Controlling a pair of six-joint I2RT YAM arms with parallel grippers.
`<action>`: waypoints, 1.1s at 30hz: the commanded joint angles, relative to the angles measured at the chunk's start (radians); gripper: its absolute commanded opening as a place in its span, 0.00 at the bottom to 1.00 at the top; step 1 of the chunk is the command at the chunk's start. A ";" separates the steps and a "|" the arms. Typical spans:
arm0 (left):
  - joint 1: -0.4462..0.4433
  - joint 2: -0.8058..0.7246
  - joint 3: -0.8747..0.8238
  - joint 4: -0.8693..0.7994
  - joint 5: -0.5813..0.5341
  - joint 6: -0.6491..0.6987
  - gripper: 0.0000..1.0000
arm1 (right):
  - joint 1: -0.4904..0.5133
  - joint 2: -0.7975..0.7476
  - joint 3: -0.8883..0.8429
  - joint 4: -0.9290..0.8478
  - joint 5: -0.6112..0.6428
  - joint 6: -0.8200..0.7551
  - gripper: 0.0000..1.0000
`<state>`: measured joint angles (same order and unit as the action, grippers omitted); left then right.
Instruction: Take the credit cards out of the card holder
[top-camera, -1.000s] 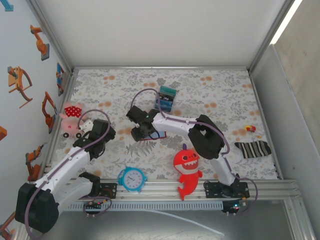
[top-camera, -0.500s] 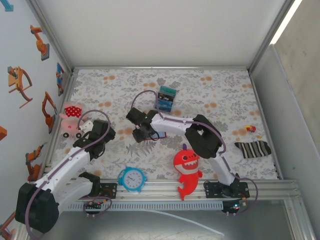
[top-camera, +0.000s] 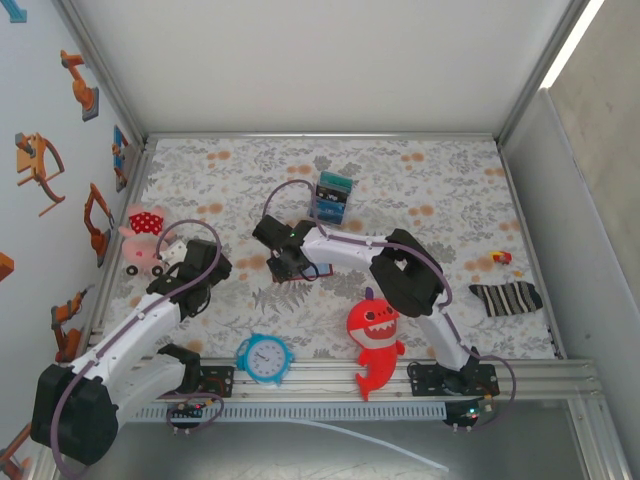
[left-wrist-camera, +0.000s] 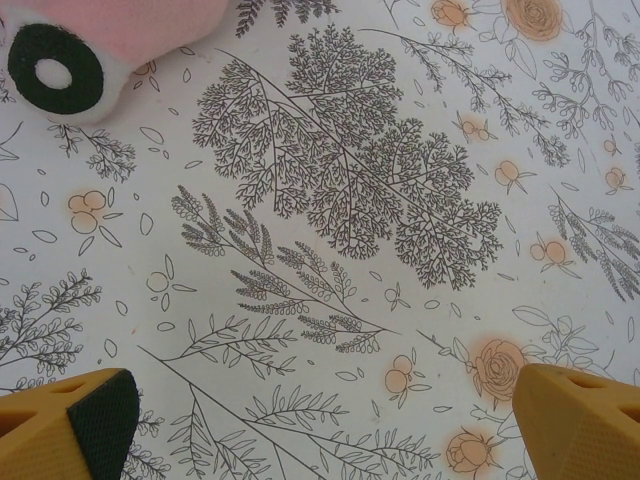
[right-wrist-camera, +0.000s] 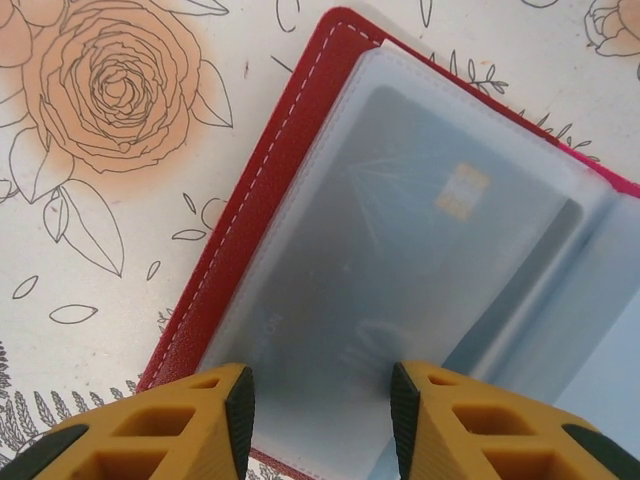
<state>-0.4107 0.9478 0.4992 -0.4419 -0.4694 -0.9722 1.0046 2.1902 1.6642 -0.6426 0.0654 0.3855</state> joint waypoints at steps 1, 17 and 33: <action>0.006 0.007 0.011 -0.006 0.011 0.021 0.97 | -0.009 0.017 -0.013 -0.025 0.003 0.007 0.42; 0.007 0.042 0.021 0.008 0.034 0.029 0.97 | -0.009 0.003 -0.018 0.002 -0.101 0.015 0.54; 0.006 0.051 0.027 0.012 0.038 0.034 0.97 | -0.009 0.064 -0.042 -0.038 -0.057 0.006 0.51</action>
<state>-0.4107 0.9947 0.5026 -0.4335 -0.4328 -0.9543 0.9955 2.1941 1.6615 -0.6216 -0.0082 0.3882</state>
